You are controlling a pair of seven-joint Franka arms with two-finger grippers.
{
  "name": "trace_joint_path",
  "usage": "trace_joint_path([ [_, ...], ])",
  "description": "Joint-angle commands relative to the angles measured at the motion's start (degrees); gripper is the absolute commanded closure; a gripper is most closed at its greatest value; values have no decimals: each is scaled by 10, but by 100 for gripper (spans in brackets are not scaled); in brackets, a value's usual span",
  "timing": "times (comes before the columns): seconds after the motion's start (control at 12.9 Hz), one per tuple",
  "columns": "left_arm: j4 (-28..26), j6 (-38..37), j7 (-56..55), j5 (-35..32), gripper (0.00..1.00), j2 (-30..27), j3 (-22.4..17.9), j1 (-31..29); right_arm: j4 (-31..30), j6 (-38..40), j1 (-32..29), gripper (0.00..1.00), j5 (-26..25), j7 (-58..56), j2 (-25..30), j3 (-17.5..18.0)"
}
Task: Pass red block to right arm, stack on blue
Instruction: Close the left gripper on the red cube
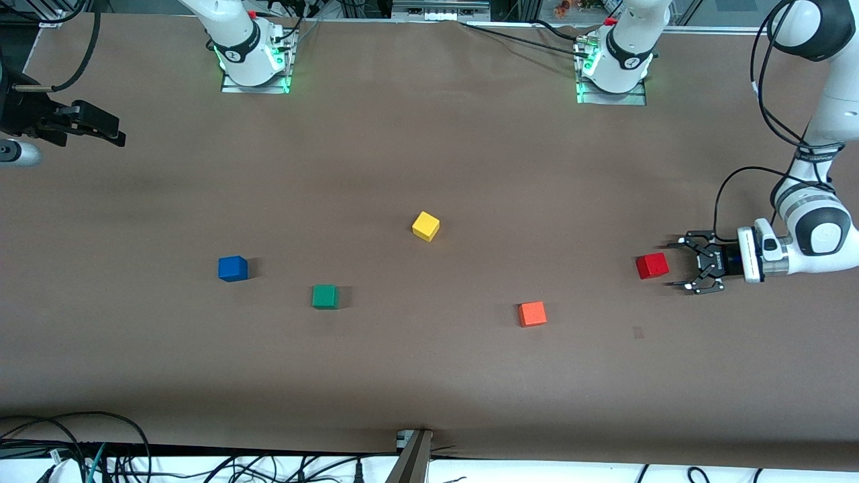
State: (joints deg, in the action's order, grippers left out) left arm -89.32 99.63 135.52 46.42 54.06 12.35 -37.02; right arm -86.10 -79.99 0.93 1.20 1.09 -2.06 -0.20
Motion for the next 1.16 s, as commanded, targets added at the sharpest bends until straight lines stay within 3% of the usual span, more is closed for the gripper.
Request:
trace_joint_path([
  [0.0, 13, -14, 68, 30, 0, 22, 0, 5, 12, 4, -4, 0, 9, -8, -6, -1],
  [0.47, 13, -14, 91, 37, 3, 28, 1, 13, 12, 4, -5, 0, 10, -8, -7, -1],
  [0.62, 15, -14, 91, 37, 31, 28, 1, 13, 12, 4, -5, 0, 12, -8, -7, -1],
  [0.78, 15, -13, 91, 37, 48, 29, 1, 13, 11, 4, -5, 0, 20, -7, -7, -2],
  [0.85, 15, -13, 91, 37, 61, 28, 1, 13, 11, 4, -4, 0, 21, -7, -8, -1],
  [0.93, 15, -13, 92, 37, 92, 27, 2, 19, 11, 4, -4, 0, 21, -6, -16, -1],
  [1.01, 16, -13, 94, 39, 100, 27, 5, 20, 11, 4, -3, 0, 21, -3, -21, -1],
  [1.09, 15, -14, 94, 49, 100, 26, 9, 21, 11, 3, -1, 0, 21, 0, -21, -1],
])
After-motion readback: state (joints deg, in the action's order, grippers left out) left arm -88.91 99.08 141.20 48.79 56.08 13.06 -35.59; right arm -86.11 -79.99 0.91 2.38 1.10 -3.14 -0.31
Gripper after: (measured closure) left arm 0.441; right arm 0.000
